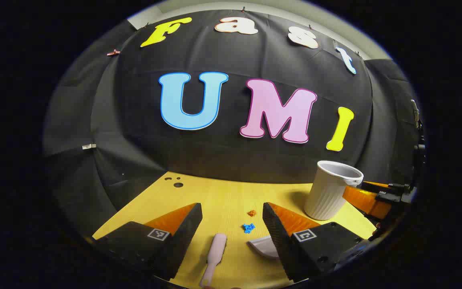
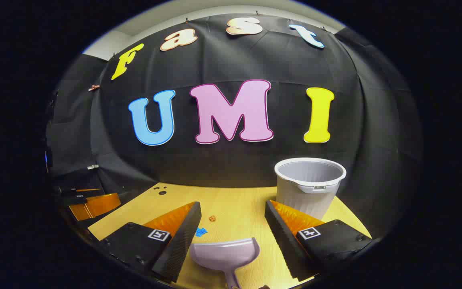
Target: Pick up the small broom and dustpan from the desktop, sweep the trash into the dustpan with the broom, and then empty the trash into the garbage bin.
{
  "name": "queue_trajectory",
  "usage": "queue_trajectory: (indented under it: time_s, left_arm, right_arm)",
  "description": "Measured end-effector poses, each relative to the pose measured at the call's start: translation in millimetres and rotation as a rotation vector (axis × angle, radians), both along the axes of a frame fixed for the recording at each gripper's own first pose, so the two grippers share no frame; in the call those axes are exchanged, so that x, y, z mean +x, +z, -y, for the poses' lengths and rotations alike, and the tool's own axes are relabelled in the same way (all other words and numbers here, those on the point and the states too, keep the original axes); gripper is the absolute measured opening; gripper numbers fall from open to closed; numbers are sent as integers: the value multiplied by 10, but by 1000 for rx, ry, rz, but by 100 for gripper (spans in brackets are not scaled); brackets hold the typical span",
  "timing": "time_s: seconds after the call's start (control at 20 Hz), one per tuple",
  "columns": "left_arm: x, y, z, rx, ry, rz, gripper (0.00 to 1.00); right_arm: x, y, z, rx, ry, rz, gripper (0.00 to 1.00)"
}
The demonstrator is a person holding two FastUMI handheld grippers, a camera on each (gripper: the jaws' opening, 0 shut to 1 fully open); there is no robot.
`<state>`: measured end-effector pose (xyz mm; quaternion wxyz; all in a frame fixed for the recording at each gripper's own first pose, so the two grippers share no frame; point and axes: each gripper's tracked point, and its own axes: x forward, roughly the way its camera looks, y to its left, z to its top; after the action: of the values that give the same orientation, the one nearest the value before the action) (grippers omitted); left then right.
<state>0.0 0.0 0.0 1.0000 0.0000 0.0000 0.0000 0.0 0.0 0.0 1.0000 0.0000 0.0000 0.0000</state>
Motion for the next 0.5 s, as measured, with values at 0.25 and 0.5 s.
queue_trajectory:
  time_s: [0.25, 0.5]
  left_arm:
    - [-67, -139, -144, -8, 17, -23, 95]
    - [-64, -327, -244, -13, 15, -62, 95]
  right_arm:
    - [-106, -176, 29, 18, -13, -42, 100]
    - [-159, -328, 29, 39, -8, -98, 100]
